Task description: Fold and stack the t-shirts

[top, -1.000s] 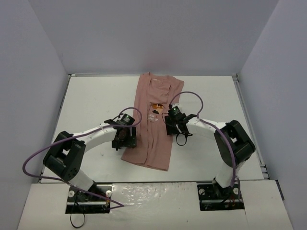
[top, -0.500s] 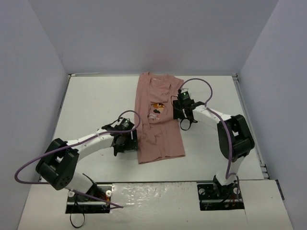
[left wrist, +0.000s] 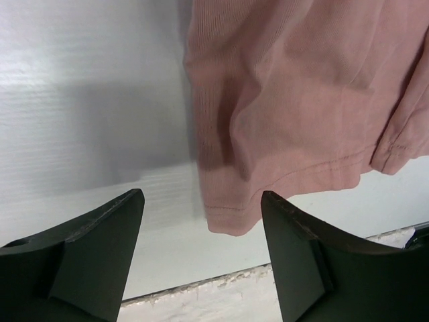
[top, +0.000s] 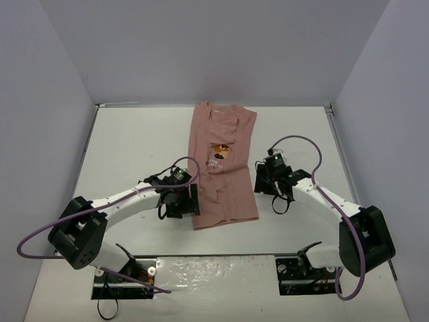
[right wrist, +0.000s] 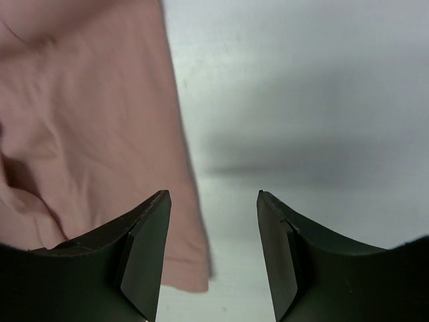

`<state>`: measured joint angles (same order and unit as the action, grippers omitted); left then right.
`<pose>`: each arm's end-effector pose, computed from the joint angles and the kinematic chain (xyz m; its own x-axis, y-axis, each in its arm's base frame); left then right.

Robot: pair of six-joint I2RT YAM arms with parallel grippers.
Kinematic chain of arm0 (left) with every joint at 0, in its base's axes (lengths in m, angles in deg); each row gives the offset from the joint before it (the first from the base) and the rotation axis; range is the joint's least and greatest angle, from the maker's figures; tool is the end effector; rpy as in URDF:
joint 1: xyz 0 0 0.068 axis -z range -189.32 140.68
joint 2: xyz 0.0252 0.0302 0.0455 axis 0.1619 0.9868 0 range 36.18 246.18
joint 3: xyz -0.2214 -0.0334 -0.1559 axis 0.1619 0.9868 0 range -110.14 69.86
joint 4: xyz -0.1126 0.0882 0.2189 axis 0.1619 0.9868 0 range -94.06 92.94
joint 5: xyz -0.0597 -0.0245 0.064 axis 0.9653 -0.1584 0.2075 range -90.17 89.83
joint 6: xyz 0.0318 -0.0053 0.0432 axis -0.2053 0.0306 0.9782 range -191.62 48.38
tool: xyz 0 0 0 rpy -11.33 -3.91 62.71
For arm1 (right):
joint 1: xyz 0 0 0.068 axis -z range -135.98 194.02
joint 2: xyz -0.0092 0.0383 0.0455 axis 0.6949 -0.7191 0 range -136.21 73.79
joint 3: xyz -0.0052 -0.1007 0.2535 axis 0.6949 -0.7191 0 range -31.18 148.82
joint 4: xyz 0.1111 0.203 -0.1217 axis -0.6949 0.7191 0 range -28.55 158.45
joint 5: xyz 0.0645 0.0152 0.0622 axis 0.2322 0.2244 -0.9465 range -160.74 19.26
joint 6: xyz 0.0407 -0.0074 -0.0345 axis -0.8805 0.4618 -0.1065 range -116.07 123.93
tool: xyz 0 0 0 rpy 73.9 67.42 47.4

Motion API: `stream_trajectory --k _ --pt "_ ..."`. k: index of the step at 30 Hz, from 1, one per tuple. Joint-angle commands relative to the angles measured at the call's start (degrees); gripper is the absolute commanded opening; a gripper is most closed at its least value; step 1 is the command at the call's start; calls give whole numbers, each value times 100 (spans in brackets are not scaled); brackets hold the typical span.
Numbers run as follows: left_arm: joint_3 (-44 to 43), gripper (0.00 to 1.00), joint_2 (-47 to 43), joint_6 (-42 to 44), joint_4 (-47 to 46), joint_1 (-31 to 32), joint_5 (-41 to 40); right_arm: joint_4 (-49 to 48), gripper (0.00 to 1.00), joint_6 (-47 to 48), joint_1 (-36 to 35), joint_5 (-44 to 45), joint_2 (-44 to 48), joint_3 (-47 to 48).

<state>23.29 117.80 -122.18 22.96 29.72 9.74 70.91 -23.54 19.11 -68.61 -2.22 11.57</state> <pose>0.2040 -0.1732 0.1867 -0.9635 -0.1981 -0.1800 -0.0961 0.8836 -0.4584 0.2495 0.1144 0.2112 -0.7287 0.1698 -0.6634 -0.0677 0.9462 0.3165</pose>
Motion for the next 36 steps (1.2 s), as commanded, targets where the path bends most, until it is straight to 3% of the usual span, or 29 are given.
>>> stream_trajectory --k 1,20,23,25,28,30,31,36 --pt "125 62 31 -235 -198 140 166 206 51 -754 -274 -405 424 -472" --pt "98 53 776 -323 -478 670 178 198 49 -1303 -844 -614 349 -1176" --pt "113 44 873 -332 -469 754 186 196 49 -1261 -875 -608 226 -1181" --pt "122 26 909 -296 -468 771 169 178 49 -1217 -911 -637 155 -1172" --pt "162 3 928 -210 -353 772 162 159 31 -1146 -959 -774 113 -1163" --pt "146 0 830 -125 -187 779 180 220 7 -1123 -1011 -871 252 -1171" --pt "127 0 746 -80 -95 772 195 274 0 -1139 -1047 -869 334 -1160" --pt "-129 0 -47 351 960 772 249 1271 0 -1138 -1369 -541 840 -709"
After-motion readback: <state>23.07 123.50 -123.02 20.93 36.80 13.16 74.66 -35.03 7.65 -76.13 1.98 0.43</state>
